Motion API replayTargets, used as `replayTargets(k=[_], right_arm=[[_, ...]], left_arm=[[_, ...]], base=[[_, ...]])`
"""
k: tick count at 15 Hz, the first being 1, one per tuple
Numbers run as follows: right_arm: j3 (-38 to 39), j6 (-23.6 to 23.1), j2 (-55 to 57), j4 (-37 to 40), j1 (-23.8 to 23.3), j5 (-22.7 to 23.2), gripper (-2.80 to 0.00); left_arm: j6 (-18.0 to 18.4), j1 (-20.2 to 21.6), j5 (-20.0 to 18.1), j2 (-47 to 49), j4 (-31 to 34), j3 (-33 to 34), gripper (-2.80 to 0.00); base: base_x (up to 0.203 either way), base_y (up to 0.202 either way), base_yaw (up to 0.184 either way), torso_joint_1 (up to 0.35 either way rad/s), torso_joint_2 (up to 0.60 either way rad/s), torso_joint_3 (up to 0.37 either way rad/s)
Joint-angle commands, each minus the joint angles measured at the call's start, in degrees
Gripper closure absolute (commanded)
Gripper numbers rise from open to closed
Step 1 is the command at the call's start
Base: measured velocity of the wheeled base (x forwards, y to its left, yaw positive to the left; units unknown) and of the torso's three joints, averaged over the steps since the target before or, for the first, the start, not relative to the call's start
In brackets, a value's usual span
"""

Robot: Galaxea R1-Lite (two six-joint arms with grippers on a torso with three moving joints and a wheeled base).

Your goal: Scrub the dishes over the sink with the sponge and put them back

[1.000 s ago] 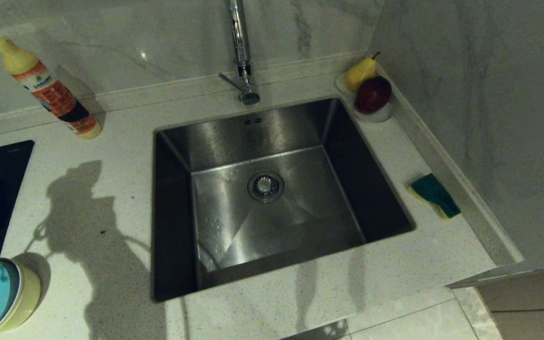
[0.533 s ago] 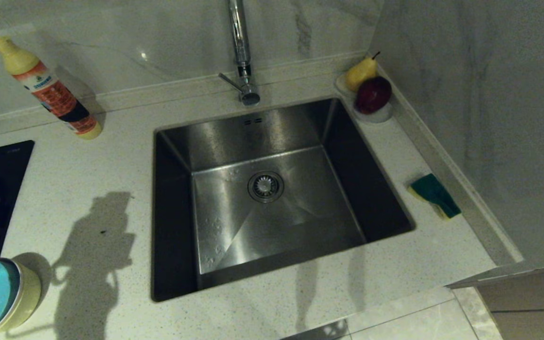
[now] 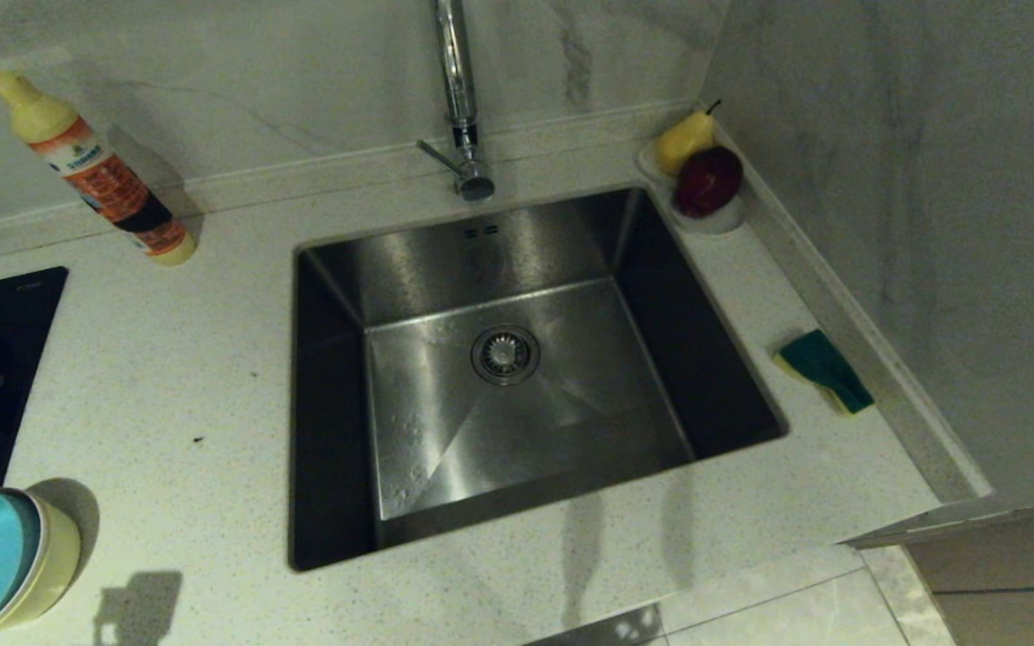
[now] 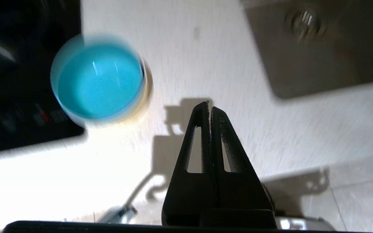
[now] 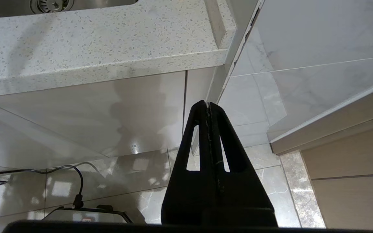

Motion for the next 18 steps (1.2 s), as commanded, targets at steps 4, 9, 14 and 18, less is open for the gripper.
replayTargets(k=[4, 9, 14, 18], right_arm=[[0.0, 0.0, 0.0, 0.0, 0.0, 0.0, 0.0], [0.0, 0.0, 0.0, 0.0, 0.0, 0.0, 0.0], [0.0, 0.0, 0.0, 0.0, 0.0, 0.0, 0.0], [0.0, 0.0, 0.1, 0.0, 0.0, 0.1, 0.0]], left_arm=[[-2.4, -0.6, 0.4, -4.9, -4.6, 12.6, 0.0], [-2.1, -0.6, -0.7, -4.9, -7.8, 14.6, 0.0], [-4.2, -0.7, -0.8, -4.9, -8.0, 14.6, 0.0], [-4.2, -0.7, -0.7, -4.9, -8.0, 14.6, 0.0]], base=[[0.0, 0.0, 0.0, 0.0, 0.0, 0.0], [0.0, 0.0, 0.0, 0.0, 0.0, 0.0], [0.0, 0.0, 0.0, 0.0, 0.0, 0.0], [0.0, 0.0, 0.0, 0.0, 0.0, 0.0]])
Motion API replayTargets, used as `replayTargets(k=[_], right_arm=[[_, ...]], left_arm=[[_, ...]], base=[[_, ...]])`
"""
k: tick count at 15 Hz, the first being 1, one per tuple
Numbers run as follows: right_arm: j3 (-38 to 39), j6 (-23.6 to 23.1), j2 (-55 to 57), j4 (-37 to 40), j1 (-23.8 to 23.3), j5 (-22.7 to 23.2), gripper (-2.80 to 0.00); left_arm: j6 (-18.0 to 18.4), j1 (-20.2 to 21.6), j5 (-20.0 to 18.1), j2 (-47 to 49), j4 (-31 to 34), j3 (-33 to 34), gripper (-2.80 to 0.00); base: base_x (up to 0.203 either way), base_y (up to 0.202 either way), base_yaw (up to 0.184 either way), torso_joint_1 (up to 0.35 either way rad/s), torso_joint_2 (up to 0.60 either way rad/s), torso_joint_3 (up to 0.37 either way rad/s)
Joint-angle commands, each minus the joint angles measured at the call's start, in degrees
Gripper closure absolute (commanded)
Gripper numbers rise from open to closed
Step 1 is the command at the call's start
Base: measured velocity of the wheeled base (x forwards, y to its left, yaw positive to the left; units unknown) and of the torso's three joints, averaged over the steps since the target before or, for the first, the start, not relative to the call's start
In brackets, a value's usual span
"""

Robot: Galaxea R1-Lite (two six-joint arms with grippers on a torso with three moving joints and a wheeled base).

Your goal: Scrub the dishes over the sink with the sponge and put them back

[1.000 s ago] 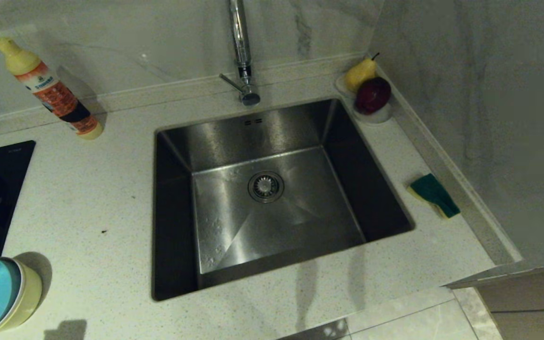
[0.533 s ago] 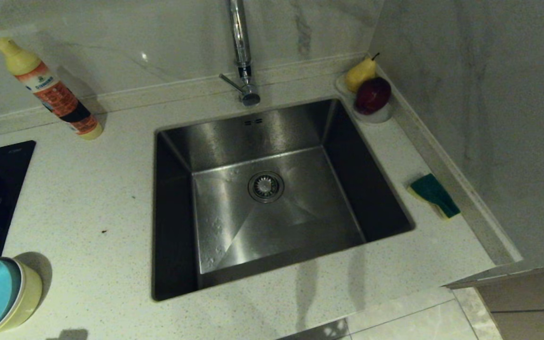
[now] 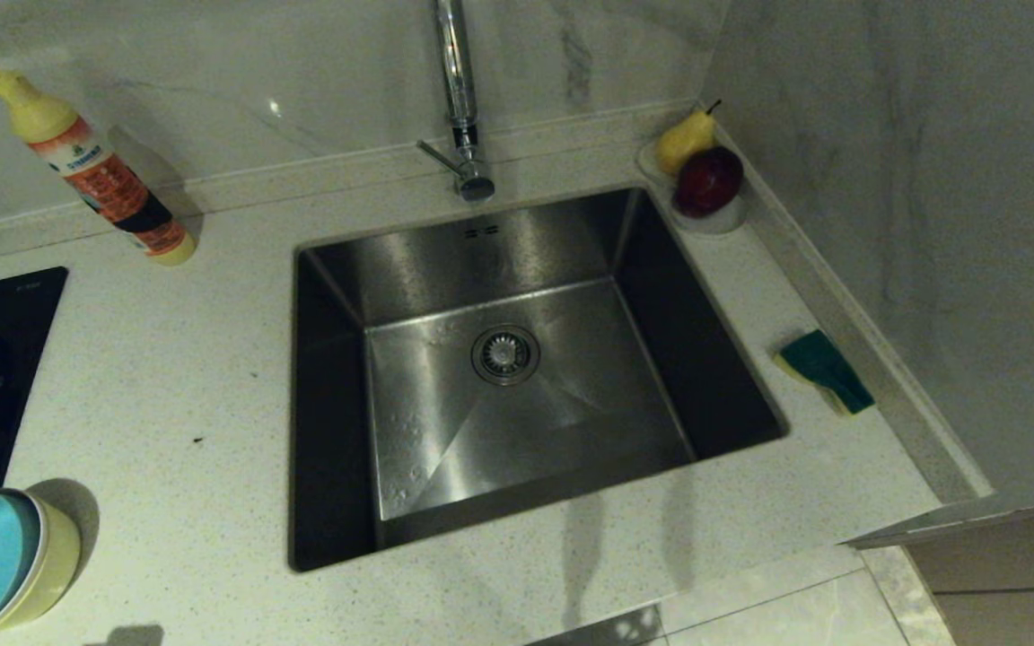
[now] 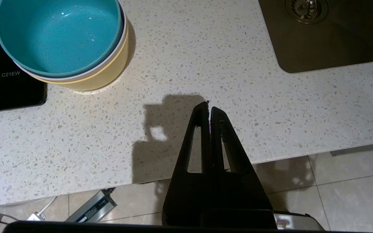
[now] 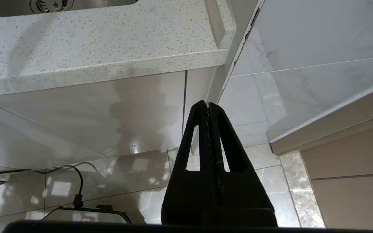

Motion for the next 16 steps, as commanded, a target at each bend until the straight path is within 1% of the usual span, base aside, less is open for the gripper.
replayTargets(k=[1, 3, 5, 10, 12, 16], right_arm=[[0.0, 0.0, 0.1, -0.1, 0.1, 0.1, 0.0], [0.0, -0.7, 0.0, -0.1, 0.1, 0.3, 0.0], [0.0, 0.0, 0.0, 0.0, 0.1, 0.0, 0.0], [0.0, 0.1, 0.0, 0.0, 0.0, 0.0, 0.0], [0.0, 1.0, 0.1, -0.1, 0.1, 0.0, 0.0], [0.0, 0.9, 0.0, -0.2, 0.0, 0.0, 0.0]], left_arm=[[0.0, 0.0, 0.0, 0.2, 0.1, 0.0, 0.0], [0.0, 0.0, 0.0, 0.2, 0.1, 0.0, 0.0], [0.0, 0.0, 0.0, 0.2, 0.1, 0.0, 0.0], [0.0, 0.1, 0.0, 0.2, 0.1, 0.0, 0.0], [0.0, 0.0, 0.0, 0.2, 0.1, 0.0, 0.0], [0.0, 0.0, 0.0, 0.2, 0.1, 0.0, 0.0]], base=[[0.0, 0.0, 0.0, 0.0, 0.0, 0.0], [0.0, 0.0, 0.0, 0.0, 0.0, 0.0], [0.0, 0.0, 0.0, 0.0, 0.0, 0.0], [0.0, 0.0, 0.0, 0.0, 0.0, 0.0], [0.0, 0.0, 0.0, 0.0, 0.0, 0.0], [0.0, 0.0, 0.0, 0.0, 0.0, 0.0]])
